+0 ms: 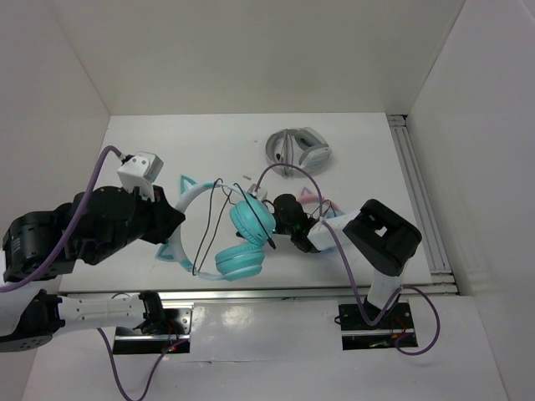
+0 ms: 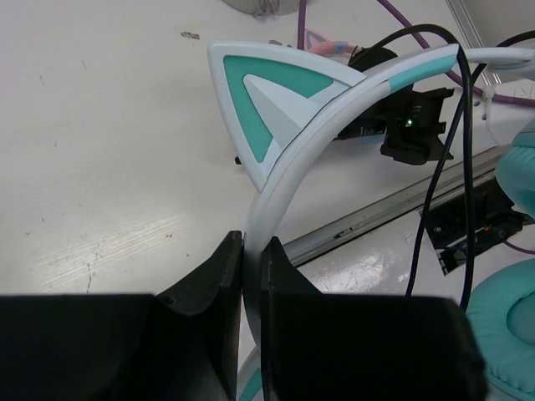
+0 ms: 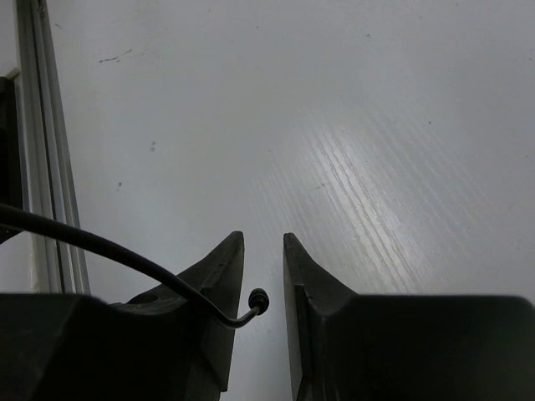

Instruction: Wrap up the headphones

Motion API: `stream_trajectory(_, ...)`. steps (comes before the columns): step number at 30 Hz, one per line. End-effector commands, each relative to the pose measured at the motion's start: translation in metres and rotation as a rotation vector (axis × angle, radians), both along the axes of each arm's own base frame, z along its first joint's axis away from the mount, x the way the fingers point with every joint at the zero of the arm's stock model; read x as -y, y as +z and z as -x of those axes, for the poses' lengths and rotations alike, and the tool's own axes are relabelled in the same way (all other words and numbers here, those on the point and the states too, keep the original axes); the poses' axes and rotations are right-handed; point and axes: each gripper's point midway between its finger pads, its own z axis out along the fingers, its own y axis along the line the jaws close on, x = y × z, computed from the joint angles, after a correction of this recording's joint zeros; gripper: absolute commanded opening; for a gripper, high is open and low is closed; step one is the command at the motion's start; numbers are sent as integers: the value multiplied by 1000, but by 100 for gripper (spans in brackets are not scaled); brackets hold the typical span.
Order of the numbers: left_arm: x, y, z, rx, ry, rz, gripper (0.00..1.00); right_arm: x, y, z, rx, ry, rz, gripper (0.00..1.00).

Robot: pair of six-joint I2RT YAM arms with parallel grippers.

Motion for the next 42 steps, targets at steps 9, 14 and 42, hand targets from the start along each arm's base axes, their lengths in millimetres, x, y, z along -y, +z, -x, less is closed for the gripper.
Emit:
stream_trajectory(9,-5,38,-5,71,60,156,0,-1,0,3,24,12,-15,25)
stream_trajectory(14,-9,40,-6,75,80,159,0,2,-5,7,18,12,-9,20)
stream_trajectory(42,-80,1,-76,193,854,47,0,-9,46,97,149,-13,39,0)
